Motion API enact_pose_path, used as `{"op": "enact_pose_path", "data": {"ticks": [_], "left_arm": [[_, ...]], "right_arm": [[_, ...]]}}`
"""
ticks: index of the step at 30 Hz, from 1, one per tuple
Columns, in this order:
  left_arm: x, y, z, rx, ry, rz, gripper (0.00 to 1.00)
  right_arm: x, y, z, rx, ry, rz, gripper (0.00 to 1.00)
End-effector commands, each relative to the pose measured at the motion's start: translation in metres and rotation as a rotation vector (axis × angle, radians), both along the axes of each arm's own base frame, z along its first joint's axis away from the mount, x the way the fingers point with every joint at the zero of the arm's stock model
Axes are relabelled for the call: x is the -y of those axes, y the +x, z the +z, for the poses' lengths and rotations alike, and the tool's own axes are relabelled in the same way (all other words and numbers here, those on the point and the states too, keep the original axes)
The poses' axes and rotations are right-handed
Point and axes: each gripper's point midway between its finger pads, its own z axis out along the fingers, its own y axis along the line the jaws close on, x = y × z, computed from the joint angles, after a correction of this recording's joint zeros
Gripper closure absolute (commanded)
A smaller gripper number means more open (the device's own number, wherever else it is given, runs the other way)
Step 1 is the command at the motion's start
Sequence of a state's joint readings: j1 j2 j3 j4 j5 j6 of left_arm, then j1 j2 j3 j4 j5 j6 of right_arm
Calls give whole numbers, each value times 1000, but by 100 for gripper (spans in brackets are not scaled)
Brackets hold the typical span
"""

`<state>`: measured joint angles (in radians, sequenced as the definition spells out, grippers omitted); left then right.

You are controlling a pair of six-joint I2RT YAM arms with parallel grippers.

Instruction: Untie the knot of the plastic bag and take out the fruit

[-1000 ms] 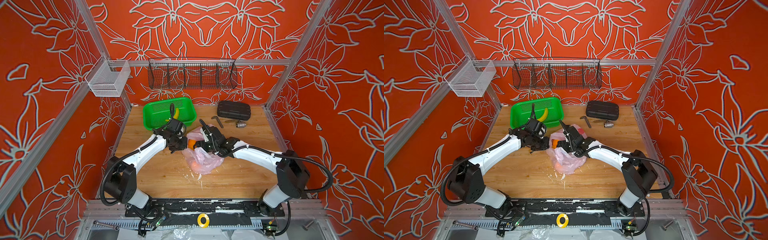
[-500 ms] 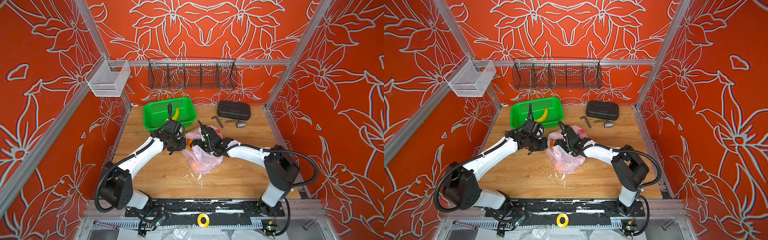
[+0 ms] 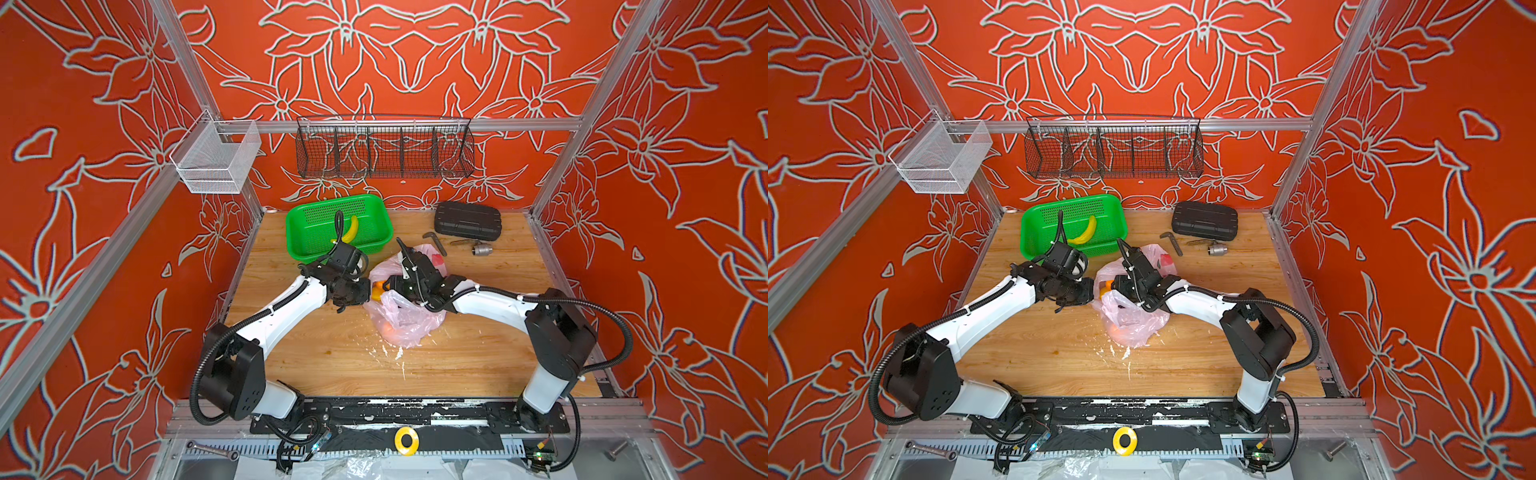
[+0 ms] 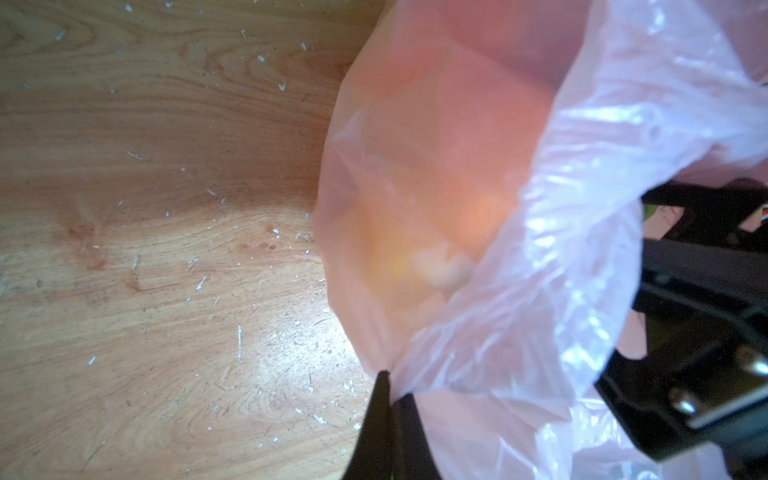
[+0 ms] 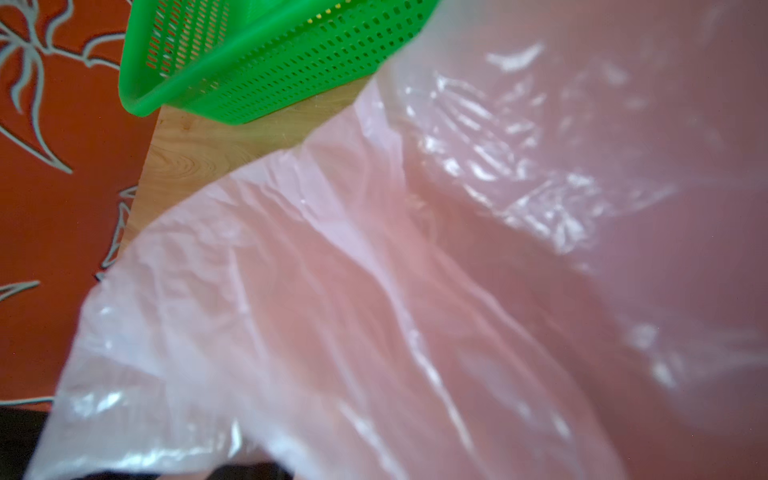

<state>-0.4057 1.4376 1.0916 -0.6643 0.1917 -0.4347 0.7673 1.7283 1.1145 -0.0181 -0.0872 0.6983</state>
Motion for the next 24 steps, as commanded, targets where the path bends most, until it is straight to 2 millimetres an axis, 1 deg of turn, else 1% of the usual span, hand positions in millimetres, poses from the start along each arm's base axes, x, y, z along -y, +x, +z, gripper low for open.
{"op": "enact_pose_path", "data": {"ticks": [1,5,8,11,12,15,19,21,22,24], "left_arm": [[-6,1,11,42,5,15,100],[-7,4,18,60,0,19,91],[-6,6,25,82,-6,17,81],[-2,8,38,127,-32,-1,63],[0,9,44,152,-47,-15,56],[3,10,71,249,-90,-43,43],[7,9,116,435,-131,-108,35],[13,9,141,570,-138,-205,32],[18,9,153,657,-136,-276,30],[29,6,171,804,-132,-408,26]], "right_arm": [[6,-3,27,49,52,-9,47],[10,-16,46,70,79,40,47],[13,-24,65,104,102,65,47],[19,-26,90,162,124,58,47],[23,-25,101,190,130,45,47],[32,-21,130,257,155,20,47],[42,-18,173,317,221,16,48],[47,-19,191,328,245,37,47],[49,-18,197,325,252,44,47],[53,-20,209,304,283,77,47]]}}
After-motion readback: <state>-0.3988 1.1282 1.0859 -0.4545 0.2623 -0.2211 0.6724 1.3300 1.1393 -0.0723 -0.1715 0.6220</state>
